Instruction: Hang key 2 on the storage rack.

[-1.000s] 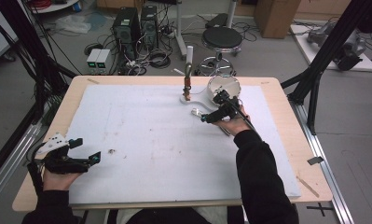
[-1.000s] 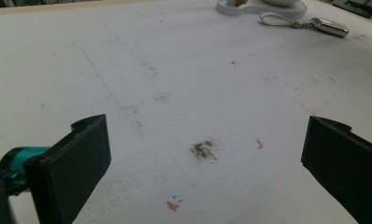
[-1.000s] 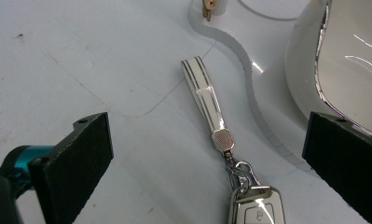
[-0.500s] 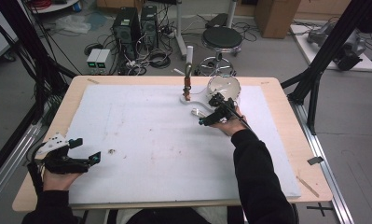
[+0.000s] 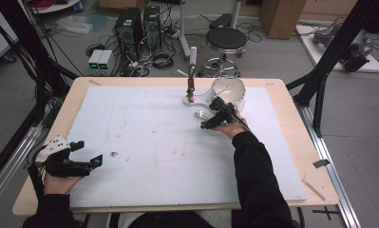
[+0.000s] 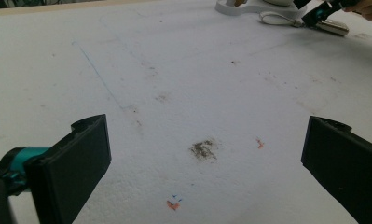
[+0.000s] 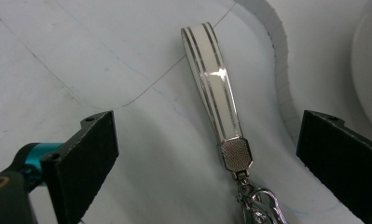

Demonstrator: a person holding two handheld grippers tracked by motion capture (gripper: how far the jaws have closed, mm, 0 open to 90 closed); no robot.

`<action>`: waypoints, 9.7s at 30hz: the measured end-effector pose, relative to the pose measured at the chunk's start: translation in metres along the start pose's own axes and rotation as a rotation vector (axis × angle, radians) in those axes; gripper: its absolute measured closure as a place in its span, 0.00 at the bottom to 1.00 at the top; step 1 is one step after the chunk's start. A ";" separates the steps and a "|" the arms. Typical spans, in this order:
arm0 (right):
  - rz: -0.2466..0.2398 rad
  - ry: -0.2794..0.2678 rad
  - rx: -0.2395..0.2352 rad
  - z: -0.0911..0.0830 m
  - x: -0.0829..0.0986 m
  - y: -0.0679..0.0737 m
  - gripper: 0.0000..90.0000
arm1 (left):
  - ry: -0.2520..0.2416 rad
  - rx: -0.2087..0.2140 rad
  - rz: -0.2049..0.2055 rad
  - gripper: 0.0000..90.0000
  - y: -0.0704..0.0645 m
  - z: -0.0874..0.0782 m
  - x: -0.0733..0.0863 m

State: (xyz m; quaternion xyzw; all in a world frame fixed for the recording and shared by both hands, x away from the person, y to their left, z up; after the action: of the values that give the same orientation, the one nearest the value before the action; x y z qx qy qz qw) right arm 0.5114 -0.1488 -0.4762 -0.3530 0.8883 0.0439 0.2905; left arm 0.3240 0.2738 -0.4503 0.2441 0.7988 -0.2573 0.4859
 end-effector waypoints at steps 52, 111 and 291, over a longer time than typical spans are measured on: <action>0.020 0.040 -0.010 -0.002 0.010 -0.015 0.82 | -0.008 -0.004 -0.002 0.02 -0.001 -0.003 0.001; -0.136 -0.293 -0.243 -0.103 -0.055 0.088 0.82 | -0.041 0.164 0.103 0.02 -0.041 0.050 -0.096; 0.153 -0.335 0.037 -0.113 0.153 -0.002 0.01 | -0.117 0.083 0.188 0.83 -0.007 0.218 -0.295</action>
State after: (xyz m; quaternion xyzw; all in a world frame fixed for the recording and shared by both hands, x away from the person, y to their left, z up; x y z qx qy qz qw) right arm 0.3681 -0.2743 -0.4660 -0.2666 0.8525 0.1078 0.4365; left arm 0.5824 0.0859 -0.2695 0.3227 0.7314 -0.2571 0.5430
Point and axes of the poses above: each handheld gripper's, and its own axes: z roughly forward along the jaws, x roughly out of its underside, y roughly to its left, the point moved 7 cm from there along z, roughly forward along the jaws, and after that the axes turned 7 degrees about x, right-handed, at the moved point
